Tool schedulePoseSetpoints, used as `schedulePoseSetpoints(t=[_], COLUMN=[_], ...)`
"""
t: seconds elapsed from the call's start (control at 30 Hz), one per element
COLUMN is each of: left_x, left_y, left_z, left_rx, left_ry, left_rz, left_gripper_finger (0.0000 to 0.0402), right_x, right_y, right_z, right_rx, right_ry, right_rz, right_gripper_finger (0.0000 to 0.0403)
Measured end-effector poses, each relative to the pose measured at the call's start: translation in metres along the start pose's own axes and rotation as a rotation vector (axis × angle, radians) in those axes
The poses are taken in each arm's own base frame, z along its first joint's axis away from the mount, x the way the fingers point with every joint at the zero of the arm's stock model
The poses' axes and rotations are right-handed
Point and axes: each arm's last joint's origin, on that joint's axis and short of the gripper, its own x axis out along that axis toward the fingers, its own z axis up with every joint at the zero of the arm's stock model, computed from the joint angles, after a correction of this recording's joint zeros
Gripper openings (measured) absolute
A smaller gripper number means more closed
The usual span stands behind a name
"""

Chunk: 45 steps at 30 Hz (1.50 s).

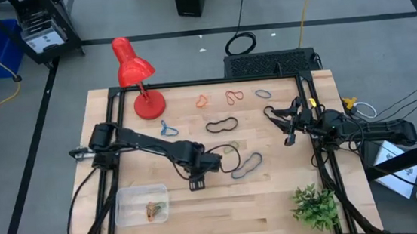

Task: Pick and place rubber bands into bin
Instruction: Put the brown rubber band into the transparent bin

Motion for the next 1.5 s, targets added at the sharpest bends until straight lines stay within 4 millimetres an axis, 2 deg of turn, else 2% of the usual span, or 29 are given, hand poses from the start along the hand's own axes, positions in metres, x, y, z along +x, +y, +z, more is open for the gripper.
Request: schedulePoseSetpoints(t=[0.2, 0.4, 0.73, 0.9, 1.5], left_x=[0.012, 0.014, 0.015, 0.021, 0.026], left_y=[-0.001, -0.001, -0.003, -0.005, -0.001], left_z=[0.001, 0.003, 0.005, 0.006, 0.002], left_rx=[0.004, 0.004, -0.009, -0.002, -0.001], left_ry=[0.031, 0.023, 0.002, -0.030, -0.019], left_rz=[-0.009, -0.010, -0.056, -0.095, -0.044], left_gripper_finger=[0.0229, 0.0226, 0.0137, 0.0113, 0.0106], right_x=[0.000, 0.000, 0.000, 0.000, 0.000], right_y=[0.000, 0.000, 0.000, 0.000, 0.000], right_z=[0.000, 0.000, -0.001, -0.001, 0.000], right_rx=[0.000, 0.000, -0.001, -0.001, -0.001], right_ry=[0.002, 0.002, 0.005, 0.005, 0.005], right_rz=[0.000, 0.000, 0.000, 0.000, 0.000], right_gripper_finger=[0.0130, 0.0130, 0.0130, 0.0130, 0.0130])
